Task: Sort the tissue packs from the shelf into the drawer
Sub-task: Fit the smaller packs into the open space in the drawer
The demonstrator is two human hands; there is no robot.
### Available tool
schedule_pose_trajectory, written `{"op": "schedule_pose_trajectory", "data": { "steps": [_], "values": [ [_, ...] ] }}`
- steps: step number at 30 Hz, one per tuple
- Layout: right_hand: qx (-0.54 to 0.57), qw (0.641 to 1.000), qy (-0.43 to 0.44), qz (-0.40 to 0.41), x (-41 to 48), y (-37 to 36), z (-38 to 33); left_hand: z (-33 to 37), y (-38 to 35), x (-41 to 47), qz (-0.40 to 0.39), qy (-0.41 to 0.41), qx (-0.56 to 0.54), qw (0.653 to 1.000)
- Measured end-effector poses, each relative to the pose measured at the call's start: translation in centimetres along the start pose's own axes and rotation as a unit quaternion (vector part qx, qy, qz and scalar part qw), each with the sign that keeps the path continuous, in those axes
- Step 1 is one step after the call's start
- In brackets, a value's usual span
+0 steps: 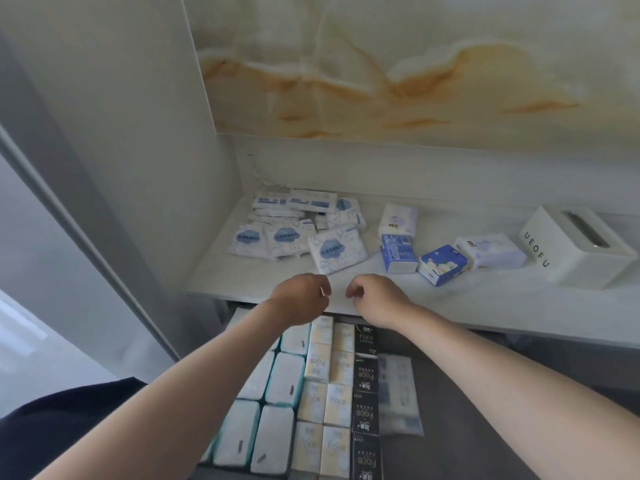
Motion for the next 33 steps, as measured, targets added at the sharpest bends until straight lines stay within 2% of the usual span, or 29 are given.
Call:
{"op": "schedule_pose_trajectory", "data": {
  "steps": [5, 10, 12, 15, 17, 21, 23, 26, 30, 33],
  "values": [
    [-0.118, 0.989, 0.076, 0.035, 6.5, 0.8, -3.4, -6.0, 3.7, 3.0, 0.120, 0.003, 0.008, 0.993],
    [-0.254, 0.962, 0.094, -0.016, 11.6, -0.6, -5.3, -11.4, 6.8, 6.0, 0.227, 0.031, -0.023, 0.973],
    [-0.303, 0.949, 0.079, -0.024, 12.8, -1.1, -5.2, -13.4, 6.4, 7.4, 0.196, 0.085, -0.054, 0.975],
    [-0.360, 0.930, 0.077, 0.009, 13.7, -1.2, -5.0, -15.2, 4.6, 9.1, 0.121, 0.145, -0.093, 0.978],
    [-0.360, 0.929, 0.085, 0.018, 14.0, -1.6, -4.9, -15.8, 3.9, 9.7, 0.110, 0.169, -0.130, 0.971],
    [-0.328, 0.937, 0.108, 0.048, 14.4, -1.2, -5.2, -16.0, 2.6, 10.3, 0.094, 0.195, -0.273, 0.937],
    [-0.347, 0.929, 0.128, 0.026, 14.3, -1.8, -5.1, -15.4, 2.4, 10.2, 0.092, 0.184, -0.322, 0.924],
    [-0.359, 0.927, 0.107, -0.011, 14.3, -2.1, -4.3, -14.4, 2.6, 9.9, 0.098, 0.175, -0.362, 0.910],
    [-0.372, 0.923, 0.102, 0.018, 13.6, -0.3, -4.5, -14.3, 4.2, 9.1, 0.150, 0.176, -0.367, 0.901],
    [-0.296, 0.948, 0.109, 0.040, 12.6, 1.0, -4.0, -13.6, 5.7, 8.4, 0.196, 0.155, -0.356, 0.900]
  ]
}}
Point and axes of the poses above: each hand's wrist, its own x-axis towards the middle knuckle, its own y-axis out of the back of the hand, z = x × y, the point moved 10 cm from there along x, towards the middle knuckle, and after that the axes turned 4 degrees about x, right-handed, at the moved point
